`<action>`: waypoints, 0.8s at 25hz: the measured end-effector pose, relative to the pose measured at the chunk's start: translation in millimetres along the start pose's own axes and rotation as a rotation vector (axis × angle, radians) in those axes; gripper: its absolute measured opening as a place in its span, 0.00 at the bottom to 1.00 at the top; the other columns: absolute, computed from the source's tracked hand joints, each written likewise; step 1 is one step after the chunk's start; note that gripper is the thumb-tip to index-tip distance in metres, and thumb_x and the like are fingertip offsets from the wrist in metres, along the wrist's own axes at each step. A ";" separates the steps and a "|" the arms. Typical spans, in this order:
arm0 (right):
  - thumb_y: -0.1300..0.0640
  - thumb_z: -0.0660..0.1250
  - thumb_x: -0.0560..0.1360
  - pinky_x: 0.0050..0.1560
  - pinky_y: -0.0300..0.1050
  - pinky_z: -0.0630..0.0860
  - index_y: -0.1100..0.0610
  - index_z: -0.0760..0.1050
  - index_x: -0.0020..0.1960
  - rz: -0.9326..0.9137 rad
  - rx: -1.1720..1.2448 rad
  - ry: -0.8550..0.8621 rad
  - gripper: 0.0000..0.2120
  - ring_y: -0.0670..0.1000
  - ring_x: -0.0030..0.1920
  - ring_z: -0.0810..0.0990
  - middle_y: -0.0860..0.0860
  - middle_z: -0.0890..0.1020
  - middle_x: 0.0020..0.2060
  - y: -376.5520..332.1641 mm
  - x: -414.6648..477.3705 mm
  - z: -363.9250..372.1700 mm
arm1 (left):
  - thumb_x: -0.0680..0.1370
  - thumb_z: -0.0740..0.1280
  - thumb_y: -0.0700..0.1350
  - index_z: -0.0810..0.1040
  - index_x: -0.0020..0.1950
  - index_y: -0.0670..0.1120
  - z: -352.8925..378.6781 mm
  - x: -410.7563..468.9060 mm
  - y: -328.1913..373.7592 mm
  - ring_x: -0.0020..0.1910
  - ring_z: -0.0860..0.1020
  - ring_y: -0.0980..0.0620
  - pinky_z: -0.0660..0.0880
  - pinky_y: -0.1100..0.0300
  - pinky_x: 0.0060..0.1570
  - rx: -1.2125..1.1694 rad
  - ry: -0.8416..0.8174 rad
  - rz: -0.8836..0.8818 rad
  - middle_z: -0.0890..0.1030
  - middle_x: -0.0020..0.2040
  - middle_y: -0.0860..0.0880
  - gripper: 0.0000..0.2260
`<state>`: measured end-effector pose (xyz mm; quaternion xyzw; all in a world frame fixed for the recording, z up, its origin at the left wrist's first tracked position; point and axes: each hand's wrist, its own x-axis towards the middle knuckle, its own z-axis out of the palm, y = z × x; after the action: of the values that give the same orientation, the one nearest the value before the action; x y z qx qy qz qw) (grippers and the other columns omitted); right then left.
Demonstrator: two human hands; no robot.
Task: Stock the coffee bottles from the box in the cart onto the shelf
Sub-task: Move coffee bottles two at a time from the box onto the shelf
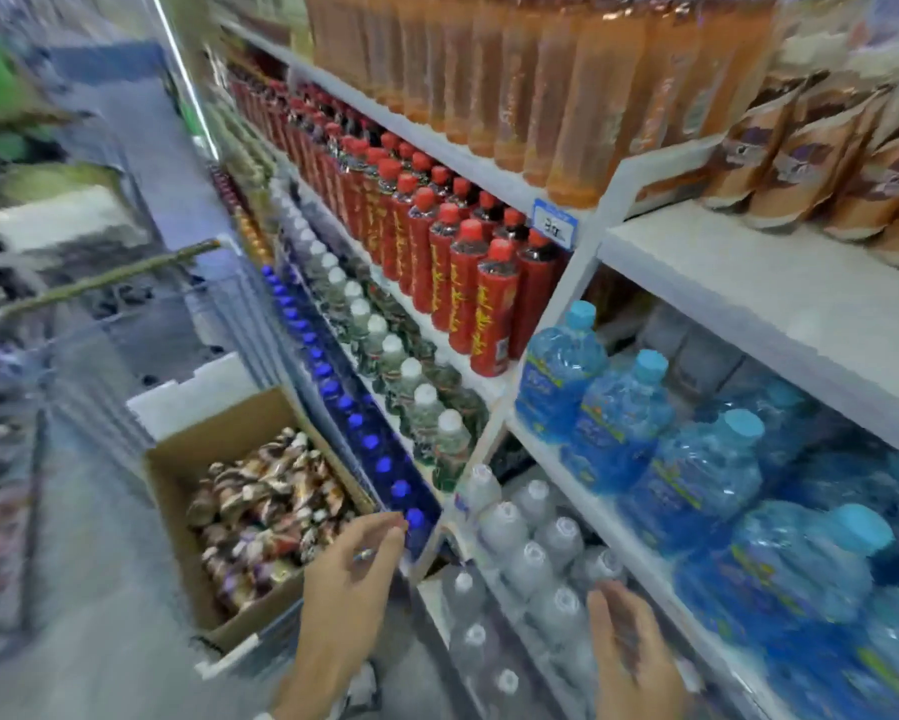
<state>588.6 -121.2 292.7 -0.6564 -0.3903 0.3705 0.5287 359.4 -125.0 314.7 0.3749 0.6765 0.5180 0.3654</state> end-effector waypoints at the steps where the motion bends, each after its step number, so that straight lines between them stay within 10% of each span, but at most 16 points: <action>1: 0.64 0.73 0.75 0.41 0.24 0.73 0.47 0.82 0.42 0.052 -0.011 -0.049 0.11 0.37 0.41 0.82 0.40 0.86 0.39 12.1 -1.3 13.9 | 0.80 0.69 0.45 0.85 0.51 0.51 -14.0 -1.8 -10.1 0.47 0.83 0.60 0.75 0.72 0.43 0.002 0.042 -0.037 0.86 0.47 0.57 0.05; 8: 0.72 0.71 0.74 0.38 0.22 0.72 0.63 0.79 0.46 0.220 -0.154 -0.304 0.06 0.40 0.35 0.81 0.60 0.84 0.39 47.6 -0.3 104.1 | 0.80 0.70 0.43 0.85 0.50 0.53 -84.0 10.4 -73.7 0.49 0.80 0.66 0.76 0.71 0.45 0.016 0.246 -0.256 0.85 0.48 0.60 0.06; 11: 0.67 0.74 0.74 0.38 0.22 0.72 0.56 0.80 0.44 0.221 -0.262 -0.321 0.07 0.37 0.37 0.81 0.48 0.86 0.36 50.3 -2.7 147.6 | 0.79 0.70 0.45 0.85 0.50 0.53 -111.5 33.9 -100.2 0.49 0.81 0.63 0.78 0.63 0.49 -0.013 0.313 -0.368 0.85 0.48 0.58 0.05; 20: 0.69 0.71 0.75 0.37 0.20 0.70 0.66 0.80 0.53 0.263 -0.489 -0.524 0.07 0.32 0.33 0.79 0.61 0.83 0.43 38.3 -1.7 272.0 | 0.80 0.69 0.45 0.83 0.53 0.49 -167.6 152.2 -180.2 0.51 0.81 0.54 0.73 0.62 0.50 -0.008 0.354 -0.611 0.83 0.49 0.55 0.04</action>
<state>348.0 -17.8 210.0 -0.6907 -0.5015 0.4865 0.1864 119.5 -94.6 155.7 0.0582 0.8081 0.4443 0.3822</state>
